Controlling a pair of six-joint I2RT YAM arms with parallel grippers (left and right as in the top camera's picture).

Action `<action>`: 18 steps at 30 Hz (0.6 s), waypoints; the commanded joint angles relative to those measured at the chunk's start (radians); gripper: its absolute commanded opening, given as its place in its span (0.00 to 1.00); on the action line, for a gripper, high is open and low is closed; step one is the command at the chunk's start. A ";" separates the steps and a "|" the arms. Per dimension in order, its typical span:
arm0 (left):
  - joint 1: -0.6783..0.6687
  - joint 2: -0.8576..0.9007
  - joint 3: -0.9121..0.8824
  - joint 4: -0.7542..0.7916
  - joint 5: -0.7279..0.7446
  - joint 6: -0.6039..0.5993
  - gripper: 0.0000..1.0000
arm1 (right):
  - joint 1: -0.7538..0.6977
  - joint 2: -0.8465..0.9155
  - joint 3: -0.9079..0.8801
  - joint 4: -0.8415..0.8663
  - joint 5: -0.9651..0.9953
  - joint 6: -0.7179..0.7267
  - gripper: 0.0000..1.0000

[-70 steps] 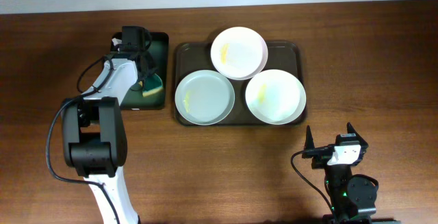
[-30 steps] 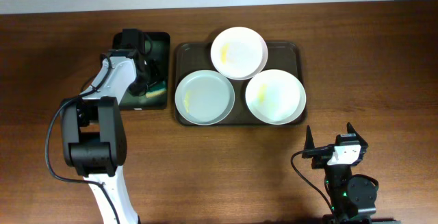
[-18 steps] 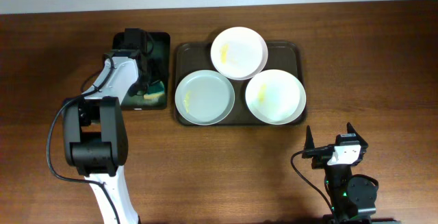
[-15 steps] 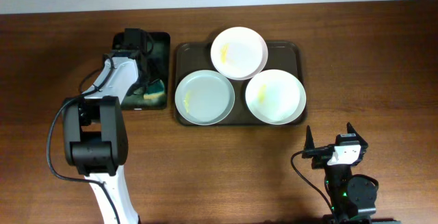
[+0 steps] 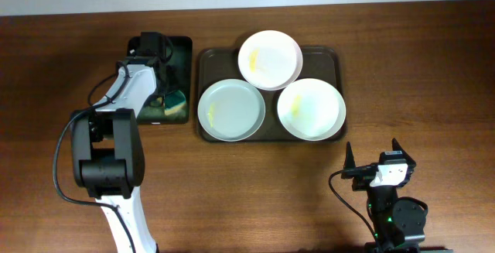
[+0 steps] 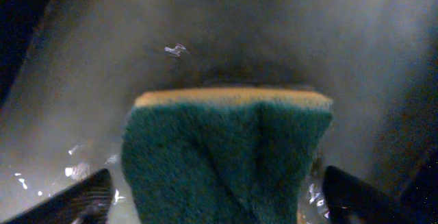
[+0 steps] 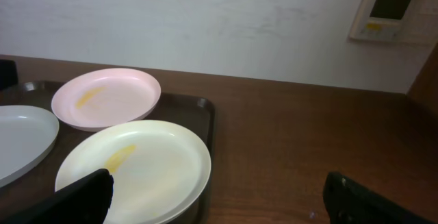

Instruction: Clean dirty plates on tray and stack at the side

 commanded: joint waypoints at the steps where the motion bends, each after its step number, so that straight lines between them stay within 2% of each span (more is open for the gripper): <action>1: 0.003 0.022 -0.012 -0.018 0.047 -0.002 0.99 | 0.007 -0.006 -0.009 -0.003 0.012 0.004 0.98; 3: 0.003 0.022 -0.012 -0.033 0.047 -0.002 0.91 | 0.007 -0.006 -0.009 -0.002 0.012 0.004 0.98; 6: 0.003 0.022 -0.011 -0.045 0.047 -0.002 0.61 | 0.007 -0.006 -0.009 -0.003 0.012 0.004 0.98; 9: 0.003 0.022 -0.011 -0.047 0.046 -0.002 0.39 | 0.007 -0.006 -0.009 -0.002 0.012 0.004 0.98; 11: 0.003 0.022 -0.005 -0.047 0.046 -0.001 0.21 | 0.007 -0.006 -0.009 -0.003 0.012 0.004 0.98; 15: 0.003 0.022 0.033 -0.060 0.046 -0.001 0.03 | 0.007 -0.006 -0.009 -0.003 0.012 0.004 0.98; 18: 0.003 0.022 0.075 -0.090 0.044 -0.001 0.00 | 0.007 -0.006 -0.009 -0.003 0.012 0.004 0.98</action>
